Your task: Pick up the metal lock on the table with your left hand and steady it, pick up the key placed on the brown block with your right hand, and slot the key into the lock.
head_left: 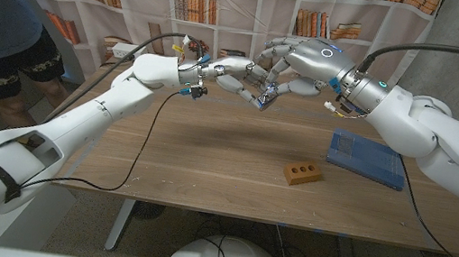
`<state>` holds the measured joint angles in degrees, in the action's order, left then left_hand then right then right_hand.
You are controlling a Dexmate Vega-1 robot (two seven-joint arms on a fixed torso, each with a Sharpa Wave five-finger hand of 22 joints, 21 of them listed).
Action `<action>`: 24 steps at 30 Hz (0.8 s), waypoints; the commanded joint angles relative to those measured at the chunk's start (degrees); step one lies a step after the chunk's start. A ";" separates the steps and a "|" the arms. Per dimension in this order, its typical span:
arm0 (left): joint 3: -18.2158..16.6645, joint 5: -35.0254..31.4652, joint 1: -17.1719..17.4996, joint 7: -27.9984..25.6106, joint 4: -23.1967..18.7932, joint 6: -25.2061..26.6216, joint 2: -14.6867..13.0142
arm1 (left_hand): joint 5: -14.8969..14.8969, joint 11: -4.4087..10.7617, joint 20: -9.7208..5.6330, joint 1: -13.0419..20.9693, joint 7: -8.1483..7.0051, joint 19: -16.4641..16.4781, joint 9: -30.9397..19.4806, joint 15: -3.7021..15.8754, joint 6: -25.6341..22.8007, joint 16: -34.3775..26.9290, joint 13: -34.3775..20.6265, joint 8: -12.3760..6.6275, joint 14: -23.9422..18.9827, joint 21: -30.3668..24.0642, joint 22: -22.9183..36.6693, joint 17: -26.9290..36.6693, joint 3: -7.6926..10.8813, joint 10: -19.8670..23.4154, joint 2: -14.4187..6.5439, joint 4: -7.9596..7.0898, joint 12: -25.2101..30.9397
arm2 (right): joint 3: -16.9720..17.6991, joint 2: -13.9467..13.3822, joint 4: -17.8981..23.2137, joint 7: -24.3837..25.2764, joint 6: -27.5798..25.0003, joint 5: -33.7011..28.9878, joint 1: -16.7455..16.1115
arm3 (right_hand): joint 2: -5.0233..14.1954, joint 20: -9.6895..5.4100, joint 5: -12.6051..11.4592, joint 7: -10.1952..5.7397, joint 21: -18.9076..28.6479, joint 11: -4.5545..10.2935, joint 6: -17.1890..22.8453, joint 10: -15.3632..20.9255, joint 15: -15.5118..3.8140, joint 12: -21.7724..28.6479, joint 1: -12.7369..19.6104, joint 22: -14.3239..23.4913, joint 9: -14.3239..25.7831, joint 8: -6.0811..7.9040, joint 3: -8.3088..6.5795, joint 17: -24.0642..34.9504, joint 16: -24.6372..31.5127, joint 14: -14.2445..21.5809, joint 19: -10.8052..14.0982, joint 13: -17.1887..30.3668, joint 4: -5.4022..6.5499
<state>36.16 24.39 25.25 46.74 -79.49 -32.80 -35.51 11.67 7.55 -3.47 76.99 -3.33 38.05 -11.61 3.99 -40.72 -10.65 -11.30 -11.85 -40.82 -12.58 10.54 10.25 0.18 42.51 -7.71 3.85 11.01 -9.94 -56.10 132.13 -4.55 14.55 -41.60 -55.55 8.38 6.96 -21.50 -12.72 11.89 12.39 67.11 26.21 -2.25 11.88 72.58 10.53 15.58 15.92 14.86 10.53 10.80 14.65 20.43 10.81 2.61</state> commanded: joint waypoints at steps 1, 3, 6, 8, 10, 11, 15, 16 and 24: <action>-0.22 0.21 -0.09 0.10 -0.12 0.40 -0.24 | 0.19 -0.30 -1.49 -0.87 0.69 -0.19 -0.17 5.67 -0.59 -0.13 -0.15 -0.38 -0.32 -0.35 0.08 0.16 0.14 0.21 -0.36 -0.16 0.26 | -0.45 -0.14 -0.43 0.32 -0.18 0.02 0.44 | 0.06 0.53 -0.55 -0.10 0.06 -0.03 0.20 0.17 -3.16 -0.06 0.41 0.29 0.25 0.46 0.08 0.26 0.36 0.49 0.20 0.11 0.33; -0.18 0.25 -0.16 0.22 -0.01 0.46 -0.21 | 0.19 -0.31 -1.51 -0.86 0.62 -0.17 -0.17 5.72 -0.62 -0.12 -0.15 -0.39 -0.29 -0.37 0.08 0.16 0.15 0.27 -0.36 -0.16 0.28 | -0.53 -0.17 -0.48 0.31 -0.20 0.00 0.56 | 0.05 0.36 -0.56 -0.10 0.01 -0.02 0.16 0.18 -3.37 -0.06 0.41 0.29 0.25 0.46 0.09 0.26 0.34 0.47 0.09 0.11 0.34; -0.12 0.12 -0.26 0.24 0.19 0.46 -0.13 | 0.19 -0.26 -1.46 -0.87 0.64 -0.20 -0.16 5.66 -0.55 -0.10 -0.15 -0.36 -0.24 -0.35 0.08 0.16 0.16 0.28 -0.36 -0.16 0.28 | -0.59 -0.27 -0.55 0.18 -0.15 0.23 0.71 | 0.03 0.33 -0.58 -0.10 0.00 -0.02 0.16 0.21 -3.49 -0.06 0.43 0.29 0.30 0.50 0.09 0.27 0.35 0.51 0.07 0.11 0.34; -0.07 0.05 -0.36 0.28 0.41 0.44 -0.02 | 0.19 -0.38 -1.46 -0.87 0.62 -0.16 -0.16 5.67 -0.57 -0.15 -0.15 -0.36 -0.37 -0.37 0.08 0.16 0.16 0.32 -0.35 -0.17 0.29 | -0.58 -0.33 -0.51 0.06 -0.21 0.37 0.74 | 0.04 0.42 -0.59 -0.10 0.03 -0.01 0.06 0.18 -3.45 -0.07 0.44 0.29 0.27 0.45 0.08 0.27 0.37 0.58 0.16 0.11 0.35; 0.04 0.08 -0.51 0.43 0.69 0.47 0.16 | 0.19 -0.37 -1.46 -0.88 0.56 -0.15 -0.16 5.71 -0.70 -0.17 -0.15 -0.41 -0.42 -0.38 0.08 0.15 0.17 0.33 -0.34 -0.17 0.29 | -0.45 -0.42 -0.40 0.03 -0.25 0.50 0.65 | 0.05 0.38 -0.60 -0.10 0.02 -0.01 0.05 0.17 -3.49 -0.08 0.44 0.29 0.28 0.46 0.08 0.27 0.36 0.59 0.12 0.11 0.37; 0.07 0.06 -0.56 0.46 0.77 0.43 0.22 | 0.18 -0.38 -1.48 -0.89 0.61 -0.16 -0.16 5.71 -0.61 -0.17 -0.15 -0.37 -0.42 -0.37 0.08 0.15 0.17 0.32 -0.33 -0.17 0.29 | -0.38 -0.48 -0.34 0.00 -0.24 0.59 0.59 | 0.06 0.56 -0.61 -0.10 0.07 -0.03 0.03 0.22 -3.30 -0.06 0.44 0.29 0.24 0.43 0.07 0.27 0.38 0.66 0.25 0.12 0.38; 0.18 0.02 -0.69 0.61 0.94 0.43 0.35 | 0.18 -0.40 -1.45 -0.90 0.71 -0.18 -0.16 5.69 -0.72 -0.13 -0.15 -0.40 -0.34 -0.37 0.08 0.15 0.19 0.28 -0.33 -0.18 0.27 | -0.16 -0.59 -0.09 0.04 -0.34 0.57 0.37 | 0.04 0.38 -0.61 -0.09 0.01 -0.03 0.08 0.27 -3.61 -0.04 0.41 0.29 0.35 0.52 0.09 0.27 0.39 0.72 0.10 0.12 0.41; 0.21 0.03 -0.73 0.68 0.95 0.49 0.35 | 0.18 -0.37 -1.43 -0.90 0.75 -0.20 -0.16 5.64 -0.66 -0.11 -0.15 -0.38 -0.28 -0.37 0.08 0.15 0.19 0.20 -0.33 -0.18 0.23 | -0.11 -0.64 -0.09 0.13 -0.26 0.53 0.35 | 0.05 0.55 -0.61 -0.10 0.06 -0.03 0.07 0.29 -3.50 -0.04 0.40 0.29 0.34 0.51 0.09 0.28 0.42 0.80 0.24 0.12 0.42; 0.34 -0.03 -0.81 0.79 1.02 0.69 0.40 | 0.18 -0.30 -1.46 -0.90 0.64 -0.21 -0.15 5.64 -0.60 -0.10 -0.14 -0.34 -0.25 -0.37 0.09 0.15 0.24 0.23 -0.34 -0.19 0.24 | -0.14 -0.62 0.10 0.05 -0.23 0.45 0.61 | 0.08 0.50 -0.61 -0.11 0.09 -0.02 0.11 0.37 -3.55 -0.01 0.40 0.29 0.36 0.56 0.08 0.28 0.40 0.84 0.32 0.13 0.46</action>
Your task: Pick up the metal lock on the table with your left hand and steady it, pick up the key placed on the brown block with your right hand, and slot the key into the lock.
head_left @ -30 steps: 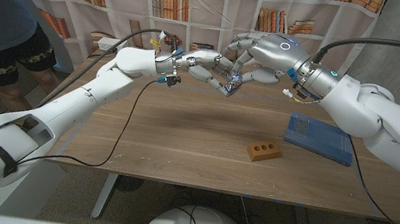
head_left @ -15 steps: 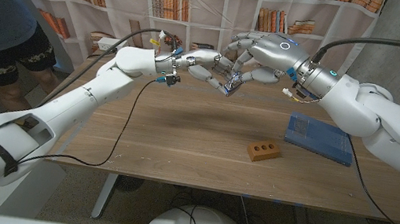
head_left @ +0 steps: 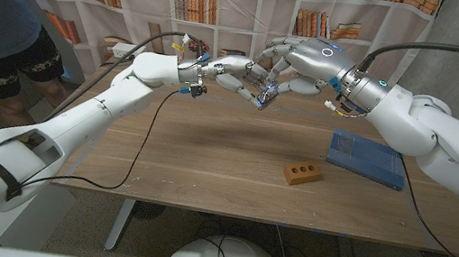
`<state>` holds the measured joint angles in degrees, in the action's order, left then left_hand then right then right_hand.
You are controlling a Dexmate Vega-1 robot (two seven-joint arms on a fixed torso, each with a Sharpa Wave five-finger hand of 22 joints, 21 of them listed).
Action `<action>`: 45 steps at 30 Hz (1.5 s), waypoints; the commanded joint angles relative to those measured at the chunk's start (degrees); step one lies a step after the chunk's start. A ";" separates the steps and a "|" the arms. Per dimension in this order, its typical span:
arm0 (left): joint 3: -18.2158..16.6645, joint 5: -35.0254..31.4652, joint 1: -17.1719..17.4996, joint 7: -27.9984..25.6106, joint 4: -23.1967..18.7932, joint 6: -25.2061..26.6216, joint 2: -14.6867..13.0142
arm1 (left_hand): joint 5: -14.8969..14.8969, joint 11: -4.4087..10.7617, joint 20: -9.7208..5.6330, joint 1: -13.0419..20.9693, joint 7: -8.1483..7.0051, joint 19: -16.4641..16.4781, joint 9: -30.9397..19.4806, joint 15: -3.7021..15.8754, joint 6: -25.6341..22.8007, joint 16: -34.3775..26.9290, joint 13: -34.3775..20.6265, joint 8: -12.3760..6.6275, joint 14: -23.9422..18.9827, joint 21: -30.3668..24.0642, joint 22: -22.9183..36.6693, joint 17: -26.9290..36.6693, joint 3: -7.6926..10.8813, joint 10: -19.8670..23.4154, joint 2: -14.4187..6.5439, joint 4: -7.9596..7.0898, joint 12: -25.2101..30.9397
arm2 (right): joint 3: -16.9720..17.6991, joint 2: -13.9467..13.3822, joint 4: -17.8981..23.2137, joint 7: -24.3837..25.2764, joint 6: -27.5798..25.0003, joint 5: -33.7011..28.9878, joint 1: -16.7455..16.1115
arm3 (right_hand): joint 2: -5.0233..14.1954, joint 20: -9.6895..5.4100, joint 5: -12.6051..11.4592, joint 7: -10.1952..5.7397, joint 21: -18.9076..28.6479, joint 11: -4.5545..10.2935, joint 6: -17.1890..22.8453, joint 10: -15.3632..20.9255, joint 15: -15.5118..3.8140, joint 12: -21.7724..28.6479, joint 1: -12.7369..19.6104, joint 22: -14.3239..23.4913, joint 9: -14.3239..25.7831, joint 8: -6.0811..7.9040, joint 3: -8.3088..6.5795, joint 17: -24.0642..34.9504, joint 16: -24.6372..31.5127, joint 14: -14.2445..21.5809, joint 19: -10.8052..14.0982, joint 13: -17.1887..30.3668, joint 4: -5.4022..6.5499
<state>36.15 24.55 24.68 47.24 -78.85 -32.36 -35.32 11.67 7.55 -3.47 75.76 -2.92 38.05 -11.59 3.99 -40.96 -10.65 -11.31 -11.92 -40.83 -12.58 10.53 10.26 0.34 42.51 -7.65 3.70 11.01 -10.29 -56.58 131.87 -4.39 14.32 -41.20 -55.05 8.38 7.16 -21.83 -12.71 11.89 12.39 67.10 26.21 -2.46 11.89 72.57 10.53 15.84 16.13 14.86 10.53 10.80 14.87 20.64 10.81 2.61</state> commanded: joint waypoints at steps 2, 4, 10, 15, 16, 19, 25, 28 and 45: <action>0.37 -0.14 -0.24 0.35 0.42 0.33 0.23 | 0.18 -0.32 -1.45 0.32 0.35 -0.20 -0.17 5.60 -0.38 -0.15 -0.14 -0.27 -0.38 -0.37 0.09 0.15 0.09 0.22 -0.41 -0.05 0.23 | 0.18 -0.13 0.32 -0.05 0.08 -0.03 0.27 | 0.08 0.34 -0.28 -0.11 0.10 -0.02 0.12 0.40 -3.19 -0.01 0.41 0.29 0.11 0.35 0.07 0.28 0.39 0.63 0.15 0.13 0.46; 0.41 -0.17 -0.28 0.37 0.53 0.32 0.29 | 0.18 -0.28 -1.43 0.31 0.33 -0.16 -0.17 5.62 -0.33 -0.15 -0.14 -0.24 -0.38 -0.39 0.09 0.15 0.10 0.24 -0.40 -0.05 0.23 | 0.14 -0.07 0.31 -0.06 0.08 -0.03 0.42 | 0.08 0.50 -0.29 -0.12 0.13 -0.02 0.13 0.41 -3.17 -0.01 0.43 0.29 0.11 0.37 0.06 0.29 0.42 0.72 0.24 0.13 0.46; 0.54 -0.10 -0.49 0.59 1.12 0.26 0.62 | 0.17 -0.35 -1.42 0.28 0.31 -0.16 -0.17 5.60 -0.38 -0.12 -0.14 -0.26 -0.31 -0.40 0.09 0.14 0.10 0.31 -0.38 -0.07 0.26 | 0.00 0.03 0.16 0.07 0.19 -0.25 0.77 | 0.04 0.33 -0.30 -0.11 0.08 -0.01 0.11 0.41 -3.31 -0.02 0.46 0.30 0.20 0.44 0.06 0.29 0.40 0.73 0.16 0.13 0.47; 0.62 -0.08 -0.70 0.75 1.58 0.11 0.88 | 0.17 -0.31 -1.39 0.25 0.33 -0.20 -0.17 5.64 -0.34 -0.13 -0.14 -0.23 -0.31 -0.39 0.09 0.15 0.13 0.28 -0.41 -0.09 0.24 | 0.12 -0.02 0.06 0.12 0.16 -0.30 0.78 | 0.07 0.24 -0.29 -0.10 0.08 -0.01 0.00 0.39 -3.37 -0.03 0.43 0.30 0.25 0.43 0.06 0.30 0.41 0.80 0.16 0.14 0.50; 0.63 -0.06 -0.73 0.76 1.64 0.10 0.93 | 0.17 -0.29 -1.37 0.25 0.34 -0.20 -0.17 5.64 -0.31 -0.13 -0.14 -0.22 -0.31 -0.39 0.09 0.15 0.13 0.27 -0.42 -0.09 0.24 | 0.14 -0.04 0.03 0.06 0.15 -0.19 0.76 | 0.08 0.27 -0.29 -0.10 0.09 -0.01 -0.03 0.39 -3.38 -0.03 0.43 0.30 0.24 0.42 0.06 0.30 0.44 0.88 0.18 0.14 0.52; 0.71 -0.16 -0.91 0.87 1.92 -0.02 1.07 | 0.16 -0.43 -1.42 0.24 0.24 -0.24 -0.16 5.62 -0.36 -0.13 -0.14 -0.24 -0.32 -0.37 0.09 0.15 0.15 0.28 -0.42 -0.10 0.24 | 0.13 -0.11 -0.10 -0.10 0.05 -0.11 0.70 | 0.09 0.27 -0.30 -0.11 0.10 -0.01 -0.05 0.42 -3.39 -0.02 0.43 0.30 0.23 0.41 0.05 0.30 0.43 0.89 0.24 0.15 0.52; 0.87 -0.34 -1.29 1.03 2.39 -0.04 1.33 | 0.15 -0.41 -1.39 0.15 0.48 -0.29 -0.16 5.45 -0.44 -0.09 -0.14 -0.25 -0.23 -0.36 0.09 0.14 0.16 0.33 -0.40 -0.15 0.26 | 0.00 -0.33 -0.30 -0.47 0.00 0.09 0.71 | 0.10 0.20 -0.29 -0.11 0.10 0.00 -0.05 0.45 -3.45 -0.02 0.45 0.30 0.36 0.50 0.04 0.31 0.41 0.89 0.26 0.15 0.53; 0.90 -0.41 -1.37 1.07 2.38 -0.04 1.33 | 0.14 -0.38 -1.39 0.14 0.38 -0.26 -0.16 5.47 -0.45 -0.10 -0.14 -0.25 -0.24 -0.38 0.09 0.14 0.16 0.34 -0.40 -0.16 0.26 | -0.08 -0.34 -0.32 -0.55 -0.14 -0.01 0.78 | 0.12 0.32 -0.30 -0.11 0.14 0.00 -0.07 0.46 -3.39 -0.01 0.45 0.30 0.35 0.49 0.02 0.31 0.43 0.94 0.37 0.15 0.54; 0.78 -0.16 -1.05 0.82 2.19 -0.22 1.41 | 0.10 -0.51 -1.27 -0.11 0.47 -0.09 -0.15 5.40 -0.54 -0.12 -0.13 -0.26 -0.24 -0.46 0.11 0.15 0.16 0.37 -0.38 -0.31 0.26 | -0.50 -0.75 -0.51 -1.01 0.02 0.20 1.23 | 0.12 0.26 -0.28 -0.10 0.06 -0.02 -0.08 0.56 -3.43 0.00 0.42 0.30 0.39 0.57 -0.03 0.32 0.36 0.92 0.26 0.16 0.63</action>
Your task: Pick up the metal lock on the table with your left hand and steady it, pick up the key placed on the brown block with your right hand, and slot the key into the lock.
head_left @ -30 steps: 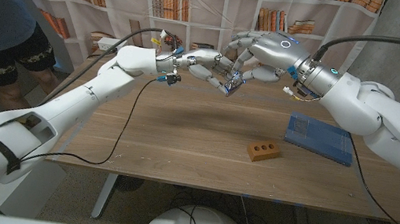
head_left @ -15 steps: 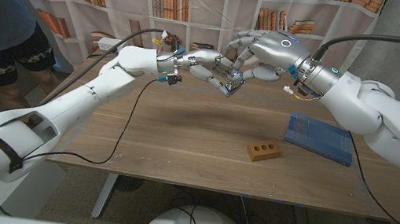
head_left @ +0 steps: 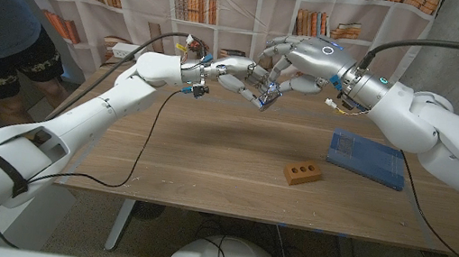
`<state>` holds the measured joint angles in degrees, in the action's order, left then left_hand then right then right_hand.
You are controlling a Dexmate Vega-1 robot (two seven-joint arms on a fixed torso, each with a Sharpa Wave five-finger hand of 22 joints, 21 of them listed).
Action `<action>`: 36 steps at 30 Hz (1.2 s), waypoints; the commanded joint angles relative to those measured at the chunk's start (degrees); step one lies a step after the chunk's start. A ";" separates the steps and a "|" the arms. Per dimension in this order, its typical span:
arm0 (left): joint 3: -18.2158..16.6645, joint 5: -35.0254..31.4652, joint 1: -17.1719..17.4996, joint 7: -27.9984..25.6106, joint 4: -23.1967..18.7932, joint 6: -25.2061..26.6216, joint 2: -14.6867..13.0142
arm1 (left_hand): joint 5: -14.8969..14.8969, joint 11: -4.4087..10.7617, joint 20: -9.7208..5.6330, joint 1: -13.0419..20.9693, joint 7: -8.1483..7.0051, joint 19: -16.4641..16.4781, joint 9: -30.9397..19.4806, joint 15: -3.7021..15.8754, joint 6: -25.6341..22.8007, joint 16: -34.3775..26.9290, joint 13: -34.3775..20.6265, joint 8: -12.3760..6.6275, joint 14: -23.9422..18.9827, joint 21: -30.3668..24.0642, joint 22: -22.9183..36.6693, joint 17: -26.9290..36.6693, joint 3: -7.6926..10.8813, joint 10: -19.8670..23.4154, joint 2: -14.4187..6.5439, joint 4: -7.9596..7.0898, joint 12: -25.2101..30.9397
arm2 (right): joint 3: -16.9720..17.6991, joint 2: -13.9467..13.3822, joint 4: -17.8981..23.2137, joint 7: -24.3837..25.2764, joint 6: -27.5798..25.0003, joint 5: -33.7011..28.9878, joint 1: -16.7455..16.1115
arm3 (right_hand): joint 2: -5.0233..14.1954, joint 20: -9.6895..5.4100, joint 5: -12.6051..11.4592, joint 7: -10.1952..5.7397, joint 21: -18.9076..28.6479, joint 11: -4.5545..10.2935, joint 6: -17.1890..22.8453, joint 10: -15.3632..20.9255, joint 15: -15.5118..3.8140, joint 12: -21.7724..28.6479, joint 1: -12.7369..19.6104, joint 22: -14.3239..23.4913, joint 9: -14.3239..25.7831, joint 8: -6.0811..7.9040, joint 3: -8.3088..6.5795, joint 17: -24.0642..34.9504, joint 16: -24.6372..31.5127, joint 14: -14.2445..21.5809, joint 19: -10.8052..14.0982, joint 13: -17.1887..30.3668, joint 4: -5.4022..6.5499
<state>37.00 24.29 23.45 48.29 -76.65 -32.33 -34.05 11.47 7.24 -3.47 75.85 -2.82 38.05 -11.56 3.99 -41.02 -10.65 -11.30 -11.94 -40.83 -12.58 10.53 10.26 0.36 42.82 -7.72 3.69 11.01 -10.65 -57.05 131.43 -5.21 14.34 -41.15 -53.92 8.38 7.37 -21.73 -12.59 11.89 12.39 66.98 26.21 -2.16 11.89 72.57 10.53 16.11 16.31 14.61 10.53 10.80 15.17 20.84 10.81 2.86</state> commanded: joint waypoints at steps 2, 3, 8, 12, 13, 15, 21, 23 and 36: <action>0.00 0.11 0.13 -0.14 0.09 -0.25 0.21 | 0.29 -0.18 -1.28 -0.21 0.40 -0.08 -0.18 5.49 -0.47 -0.13 -0.13 -0.24 -0.27 -0.46 0.11 0.15 0.14 0.03 -0.29 -0.30 0.25 | -0.14 -0.33 -0.01 -0.38 -0.06 0.21 0.14 | 0.12 0.16 -0.39 -0.21 0.08 -0.02 0.01 0.56 -3.65 -0.01 0.41 0.30 0.14 0.42 0.22 0.32 0.38 0.67 0.13 0.16 0.40; 0.03 0.18 0.12 -0.09 0.12 -0.19 0.24 | 0.29 -0.26 -1.25 -0.23 0.35 -0.11 -0.18 5.49 -0.44 -0.14 -0.13 -0.23 -0.29 -0.45 0.11 0.15 0.14 0.01 -0.28 -0.30 0.24 | -0.14 -0.30 -0.01 -0.40 -0.06 0.35 0.13 | 0.13 0.18 -0.39 -0.22 0.10 -0.01 0.01 0.56 -3.59 -0.01 0.40 0.30 0.15 0.43 0.21 0.33 0.38 0.68 0.17 0.16 0.41; 0.12 0.21 0.06 0.07 0.22 -0.14 0.32 | 0.28 -0.25 -1.19 -0.26 0.40 -0.13 -0.17 5.37 -0.51 -0.11 -0.13 -0.24 -0.24 -0.45 0.11 0.14 0.15 0.02 -0.26 -0.32 0.24 | -0.16 -0.36 -0.01 -0.46 -0.08 0.39 0.15 | 0.11 0.07 -0.39 -0.21 0.06 -0.02 -0.02 0.56 -3.81 -0.02 0.38 0.30 0.18 0.45 0.22 0.33 0.37 0.68 0.09 0.16 0.43; 0.13 0.18 0.05 0.08 0.09 -0.03 0.27 | 0.29 -0.22 -1.18 -0.27 0.40 -0.12 -0.17 5.44 -0.47 -0.10 -0.13 -0.22 -0.20 -0.46 0.11 0.15 0.18 0.04 -0.30 -0.33 0.24 | -0.15 -0.32 -0.11 -0.22 0.03 0.38 0.14 | 0.10 0.25 -0.41 -0.22 0.11 -0.02 -0.07 0.58 -3.68 -0.02 0.36 0.30 0.19 0.46 0.22 0.33 0.39 0.77 0.24 0.16 0.46; 0.14 0.16 0.04 0.09 0.05 0.01 0.25 | 0.29 -0.21 -1.17 -0.27 0.38 -0.13 -0.17 5.45 -0.46 -0.11 -0.13 -0.21 -0.21 -0.46 0.11 0.15 0.19 -0.05 -0.31 -0.33 0.21 | -0.14 -0.34 -0.12 -0.26 0.05 0.46 0.14 | 0.10 0.18 -0.42 -0.22 0.08 -0.02 -0.08 0.58 -3.81 -0.02 0.35 0.30 0.21 0.48 0.21 0.33 0.39 0.79 0.17 0.16 0.48; 0.16 0.18 0.02 0.15 -0.04 0.14 0.20 | 0.29 -0.24 -1.16 -0.27 0.57 -0.14 -0.17 5.35 -0.64 -0.10 -0.13 -0.28 -0.19 -0.46 0.11 0.15 0.21 -0.04 -0.33 -0.34 0.21 | -0.11 -0.33 -0.14 -0.17 0.04 0.42 0.10 | 0.12 0.20 -0.42 -0.21 0.09 -0.02 -0.09 0.58 -3.83 -0.02 0.30 0.30 0.26 0.52 0.22 0.34 0.39 0.82 0.21 0.16 0.51; 0.14 0.11 0.05 0.11 -0.37 0.33 0.05 | 0.28 -0.35 -1.19 -0.28 0.38 -0.15 -0.17 5.34 -0.50 -0.13 -0.13 -0.21 -0.25 -0.46 0.11 0.15 0.24 0.12 -0.31 -0.34 0.27 | -0.10 -0.30 -0.29 0.16 0.18 0.38 0.03 | 0.16 0.30 -0.43 -0.22 0.13 0.00 -0.09 0.58 -3.84 -0.03 0.29 0.30 0.35 0.60 0.18 0.35 0.41 0.89 0.37 0.16 0.55; 0.14 0.05 0.04 0.09 -0.44 0.33 0.02 | 0.28 -0.22 -1.16 -0.29 0.34 -0.15 -0.17 5.30 -0.47 -0.12 -0.13 -0.20 -0.21 -0.45 0.11 0.15 0.24 0.10 -0.29 -0.34 0.26 | -0.10 -0.28 -0.30 0.24 0.17 0.27 0.01 | 0.15 0.31 -0.43 -0.22 0.12 -0.02 -0.12 0.60 -3.84 -0.02 0.27 0.30 0.34 0.59 0.18 0.36 0.44 0.97 0.37 0.16 0.57; 0.14 0.08 0.07 0.09 -0.57 0.51 -0.04 | 0.27 -0.28 -1.16 -0.34 0.43 -0.07 -0.16 5.33 -0.69 -0.12 -0.12 -0.27 -0.23 -0.49 0.11 0.15 0.27 0.09 -0.27 -0.37 0.25 | -0.31 -0.48 -0.25 -0.82 -0.05 0.88 0.27 | 0.20 0.32 -0.43 -0.21 0.11 -0.01 -0.22 0.62 -3.98 -0.02 0.19 0.30 0.38 0.64 0.13 0.39 0.47 1.15 0.39 0.16 0.65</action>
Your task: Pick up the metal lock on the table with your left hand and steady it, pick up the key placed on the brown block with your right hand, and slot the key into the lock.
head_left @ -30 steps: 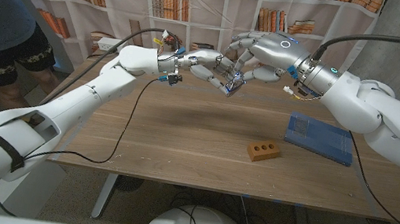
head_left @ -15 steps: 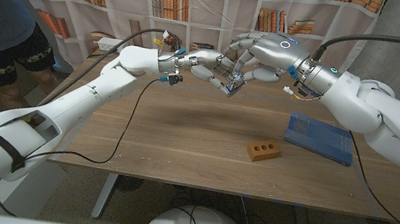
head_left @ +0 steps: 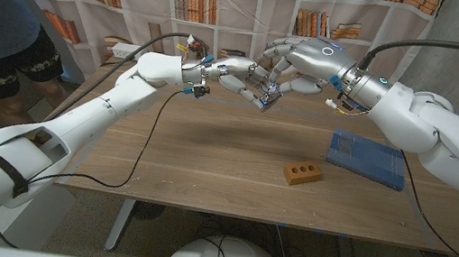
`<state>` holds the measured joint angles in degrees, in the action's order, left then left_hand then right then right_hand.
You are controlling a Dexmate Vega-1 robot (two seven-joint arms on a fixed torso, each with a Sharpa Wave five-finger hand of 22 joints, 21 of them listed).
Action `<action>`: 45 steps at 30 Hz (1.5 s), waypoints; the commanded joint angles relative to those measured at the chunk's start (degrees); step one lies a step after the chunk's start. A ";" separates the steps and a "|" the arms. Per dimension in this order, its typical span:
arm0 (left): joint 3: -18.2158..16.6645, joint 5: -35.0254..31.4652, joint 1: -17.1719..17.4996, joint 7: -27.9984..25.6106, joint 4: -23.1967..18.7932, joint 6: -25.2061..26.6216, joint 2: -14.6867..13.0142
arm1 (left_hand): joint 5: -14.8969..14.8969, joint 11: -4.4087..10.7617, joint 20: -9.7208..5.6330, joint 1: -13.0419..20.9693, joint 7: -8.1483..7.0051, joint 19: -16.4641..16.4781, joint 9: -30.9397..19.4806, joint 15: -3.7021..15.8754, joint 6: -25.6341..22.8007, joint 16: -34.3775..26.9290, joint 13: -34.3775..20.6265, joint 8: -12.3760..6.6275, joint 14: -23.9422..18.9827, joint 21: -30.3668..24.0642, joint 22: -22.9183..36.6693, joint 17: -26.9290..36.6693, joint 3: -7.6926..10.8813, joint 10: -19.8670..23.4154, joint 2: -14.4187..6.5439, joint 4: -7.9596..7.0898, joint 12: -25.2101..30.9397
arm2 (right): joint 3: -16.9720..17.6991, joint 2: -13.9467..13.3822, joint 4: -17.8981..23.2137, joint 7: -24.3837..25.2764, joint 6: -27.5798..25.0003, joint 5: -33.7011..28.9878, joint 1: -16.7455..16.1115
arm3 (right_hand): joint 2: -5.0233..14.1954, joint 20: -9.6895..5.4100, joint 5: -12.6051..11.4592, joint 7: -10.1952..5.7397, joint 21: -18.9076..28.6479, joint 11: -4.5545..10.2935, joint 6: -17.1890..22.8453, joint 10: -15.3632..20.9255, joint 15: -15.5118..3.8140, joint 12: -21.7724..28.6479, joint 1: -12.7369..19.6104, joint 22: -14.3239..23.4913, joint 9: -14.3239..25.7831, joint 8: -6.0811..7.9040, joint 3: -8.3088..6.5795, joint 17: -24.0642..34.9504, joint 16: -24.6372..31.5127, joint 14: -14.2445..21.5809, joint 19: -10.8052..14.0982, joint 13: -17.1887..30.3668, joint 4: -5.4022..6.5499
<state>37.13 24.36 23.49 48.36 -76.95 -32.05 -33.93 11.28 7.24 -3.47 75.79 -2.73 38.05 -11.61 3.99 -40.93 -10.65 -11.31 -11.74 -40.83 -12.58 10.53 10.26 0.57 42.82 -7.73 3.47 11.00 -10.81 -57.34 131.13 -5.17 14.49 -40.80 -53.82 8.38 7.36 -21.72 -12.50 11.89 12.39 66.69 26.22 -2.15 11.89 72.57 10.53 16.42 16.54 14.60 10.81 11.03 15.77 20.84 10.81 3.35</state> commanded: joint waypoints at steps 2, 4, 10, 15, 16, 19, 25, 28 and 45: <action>0.01 0.00 0.03 0.01 -0.20 0.19 -0.14 | 0.45 -0.28 -1.15 -0.32 0.31 -0.06 -0.11 5.46 -0.75 -0.08 -0.12 -0.44 -0.13 -0.50 0.12 0.14 0.05 0.10 -0.24 -0.17 0.26 | -0.09 -0.26 0.10 -0.95 -0.30 0.53 0.12 | 0.19 0.30 -0.44 -0.32 0.10 -0.02 0.06 0.64 -4.02 -0.01 0.18 0.30 0.09 0.42 0.13 0.11 0.23 0.55 0.40 0.17 0.18; 0.03 0.10 0.00 0.13 -0.04 0.19 -0.08 | 0.45 -0.25 -1.14 -0.34 0.36 -0.09 -0.11 5.44 -0.67 -0.10 -0.12 -0.41 -0.18 -0.49 0.12 0.14 0.05 0.08 -0.24 -0.17 0.24 | 0.01 -0.26 0.24 -0.95 -0.46 0.46 0.02 | 0.19 0.37 -0.43 -0.32 0.11 -0.02 0.04 0.64 -3.99 -0.01 0.17 0.30 0.04 0.40 0.12 0.11 0.24 0.62 0.45 0.17 0.19; 0.14 0.19 -0.21 0.43 0.64 -0.16 0.27 | 0.44 -0.30 -1.15 -0.40 0.41 -0.10 -0.11 5.34 -0.67 -0.11 -0.12 -0.40 -0.17 -0.49 0.12 0.15 0.08 0.06 -0.28 -0.22 0.23 | 0.29 -0.36 0.70 -1.19 -0.85 0.34 -0.06 | 0.18 0.26 -0.43 -0.33 0.10 -0.01 0.06 0.64 -4.11 -0.01 0.20 0.30 0.12 0.48 0.09 0.11 0.20 0.58 0.44 0.17 0.18; 0.22 0.26 -0.39 0.68 1.09 -0.48 0.55 | 0.44 -0.24 -1.10 -0.42 0.44 -0.13 -0.11 5.24 -0.62 -0.11 -0.12 -0.37 -0.17 -0.48 0.12 0.15 0.09 0.01 -0.25 -0.23 0.22 | 0.46 -0.37 1.03 -1.14 -1.05 0.05 -0.18 | 0.16 0.40 -0.44 -0.32 0.13 -0.01 0.02 0.66 -4.04 -0.01 0.21 0.30 0.12 0.48 0.07 0.11 0.20 0.61 0.55 0.17 0.18; 0.24 0.27 -0.44 0.74 1.17 -0.51 0.60 | 0.44 -0.28 -1.10 -0.42 0.47 -0.14 -0.10 5.24 -0.61 -0.11 -0.12 -0.36 -0.18 -0.48 0.12 0.15 0.10 0.04 -0.25 -0.22 0.23 | 0.48 -0.36 1.08 -1.16 -1.11 0.03 -0.21 | 0.16 0.26 -0.44 -0.32 0.08 -0.01 -0.01 0.66 -4.14 -0.01 0.21 0.30 0.10 0.46 0.07 0.11 0.18 0.56 0.44 0.17 0.18; 0.28 0.29 -0.56 0.85 1.35 -0.61 0.73 | 0.44 -0.28 -1.09 -0.40 0.43 -0.12 -0.10 5.23 -0.62 -0.11 -0.11 -0.36 -0.16 -0.48 0.12 0.15 0.13 0.04 -0.27 -0.22 0.23 | 0.61 -0.38 1.22 -1.05 -1.21 -0.14 -0.41 | 0.12 0.29 -0.43 -0.32 0.10 0.01 0.02 0.65 -4.08 -0.01 0.23 0.30 0.23 0.56 0.07 0.11 0.19 0.61 0.51 0.17 0.16; 0.42 0.10 -0.89 0.97 1.43 -0.53 0.88 | 0.44 -0.24 -1.08 -0.42 0.40 -0.18 -0.10 5.20 -0.68 -0.09 -0.11 -0.38 -0.10 -0.46 0.12 0.15 0.15 0.06 -0.29 -0.23 0.23 | 1.07 -0.43 1.52 -0.84 -1.47 -0.32 -1.01 | 0.12 0.36 -0.45 -0.32 0.11 0.00 -0.03 0.63 -4.05 -0.02 0.27 0.30 0.31 0.62 0.05 0.11 0.19 0.64 0.56 0.17 0.16; 0.53 0.15 -1.12 1.15 1.69 -0.48 1.10 | 0.44 -0.23 -1.07 -0.44 0.30 -0.16 -0.10 5.28 -0.62 -0.11 -0.11 -0.36 -0.13 -0.48 0.12 0.15 0.16 0.11 -0.29 -0.25 0.25 | 1.24 -0.47 1.46 -0.78 -1.46 -0.18 -1.22 | 0.13 0.13 -0.45 -0.31 0.03 0.00 -0.11 0.64 -4.21 -0.01 0.29 0.30 0.21 0.53 0.04 0.11 0.15 0.56 0.36 0.18 0.15; 0.51 0.57 -1.15 1.63 2.11 -0.57 1.17 | 0.42 -0.30 -1.03 -0.54 0.36 -0.12 -0.09 5.23 -0.77 -0.11 -0.11 -0.39 -0.13 -0.50 0.12 0.15 0.21 0.12 -0.26 -0.30 0.24 | 0.77 -0.44 1.09 -1.32 -1.88 0.16 -0.97 | 0.13 0.36 -0.46 -0.31 0.09 0.01 -0.12 0.71 -4.10 0.01 0.30 0.30 0.29 0.65 0.01 0.12 0.19 0.73 0.56 0.18 0.20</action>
<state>37.64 24.58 22.40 49.64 -75.07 -32.51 -32.82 11.50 7.16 -3.47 75.35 -2.53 38.05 -11.61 3.99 -40.93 -10.65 -11.32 -11.75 -40.83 -12.58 10.53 10.26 0.58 42.73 -8.00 3.47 11.00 -9.84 -57.75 132.38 -6.22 12.89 -40.77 -54.81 8.38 7.57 -21.72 -12.39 11.89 12.60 66.58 26.44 -2.47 11.89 72.57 10.53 16.65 16.99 14.62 10.79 11.02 16.09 21.05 10.81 3.33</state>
